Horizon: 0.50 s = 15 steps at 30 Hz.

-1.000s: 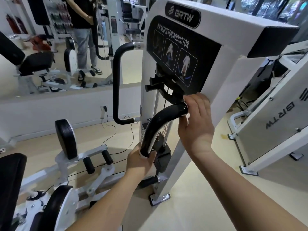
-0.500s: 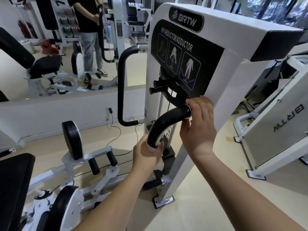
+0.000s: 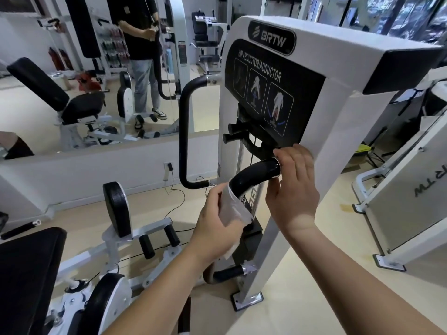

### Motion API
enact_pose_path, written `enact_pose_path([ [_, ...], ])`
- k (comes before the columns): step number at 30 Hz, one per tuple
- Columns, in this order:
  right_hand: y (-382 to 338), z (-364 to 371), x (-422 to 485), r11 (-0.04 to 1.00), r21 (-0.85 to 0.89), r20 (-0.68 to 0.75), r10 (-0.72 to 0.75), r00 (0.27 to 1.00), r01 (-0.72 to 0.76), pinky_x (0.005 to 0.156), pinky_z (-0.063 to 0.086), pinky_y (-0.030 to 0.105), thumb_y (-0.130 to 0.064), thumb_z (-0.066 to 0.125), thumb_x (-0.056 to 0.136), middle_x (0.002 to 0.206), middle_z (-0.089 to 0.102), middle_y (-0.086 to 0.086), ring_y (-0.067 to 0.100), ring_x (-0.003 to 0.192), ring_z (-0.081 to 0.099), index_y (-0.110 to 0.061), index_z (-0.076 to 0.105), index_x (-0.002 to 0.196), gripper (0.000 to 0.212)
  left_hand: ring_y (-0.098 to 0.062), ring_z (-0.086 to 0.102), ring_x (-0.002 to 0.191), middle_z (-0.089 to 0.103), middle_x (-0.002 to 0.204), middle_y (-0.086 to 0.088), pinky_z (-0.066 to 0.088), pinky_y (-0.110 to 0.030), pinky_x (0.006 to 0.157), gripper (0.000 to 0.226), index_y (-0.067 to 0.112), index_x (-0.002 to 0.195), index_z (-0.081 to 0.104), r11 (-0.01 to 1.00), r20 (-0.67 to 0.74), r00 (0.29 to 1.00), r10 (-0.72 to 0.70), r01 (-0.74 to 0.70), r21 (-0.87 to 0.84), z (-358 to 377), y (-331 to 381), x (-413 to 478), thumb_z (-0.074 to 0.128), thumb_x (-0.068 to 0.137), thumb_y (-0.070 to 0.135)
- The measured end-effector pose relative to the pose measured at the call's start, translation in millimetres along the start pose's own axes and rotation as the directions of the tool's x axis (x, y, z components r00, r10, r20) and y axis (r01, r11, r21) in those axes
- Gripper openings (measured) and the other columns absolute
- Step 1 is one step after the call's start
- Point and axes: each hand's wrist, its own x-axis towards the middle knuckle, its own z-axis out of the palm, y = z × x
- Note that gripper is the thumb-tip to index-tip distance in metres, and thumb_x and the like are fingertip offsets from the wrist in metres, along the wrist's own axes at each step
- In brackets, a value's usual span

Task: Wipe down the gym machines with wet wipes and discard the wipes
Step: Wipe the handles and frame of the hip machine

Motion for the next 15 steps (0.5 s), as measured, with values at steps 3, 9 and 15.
enact_pose_path([
  [3,-1,1,0,1.000,0.011,-0.013,0.008,1.000,-0.007,0.112,0.019,0.013,0.008,0.062,0.078,0.136,0.060,0.009,0.032,0.142,0.040,-0.006,0.060,0.132,0.056,0.002,0.060,0.102,0.061,0.111,0.021,0.051,-0.022,0.081,0.041,0.049,0.125,0.043,0.994,-0.111,0.994,-0.006,0.018,0.106,12,-2,6,0.067,0.093,0.037],
  [9,2,3,-1,1.000,0.004,-0.022,-0.023,0.999,0.023,0.113,0.020,0.014,0.007,0.062,0.078,0.136,0.059,0.010,0.034,0.141,0.042,-0.005,0.059,0.133,0.057,-0.014,0.060,0.085,0.065,0.094,0.010,0.051,-0.030,0.069,0.032,0.034,0.114,0.047,0.934,-0.201,0.954,0.220,-0.146,0.327,17,6,24,0.070,0.092,0.034],
  [15,1,4,-1,0.999,0.023,-0.033,-0.031,0.999,0.032,0.108,0.034,0.022,0.005,0.061,0.078,0.135,0.059,0.009,0.033,0.140,0.042,-0.005,0.060,0.132,0.056,-0.015,0.064,0.083,0.066,0.093,0.007,0.056,-0.032,0.069,0.034,0.034,0.116,0.047,0.980,-0.311,0.941,0.135,-0.081,0.181,29,-20,25,0.070,0.091,0.029],
])
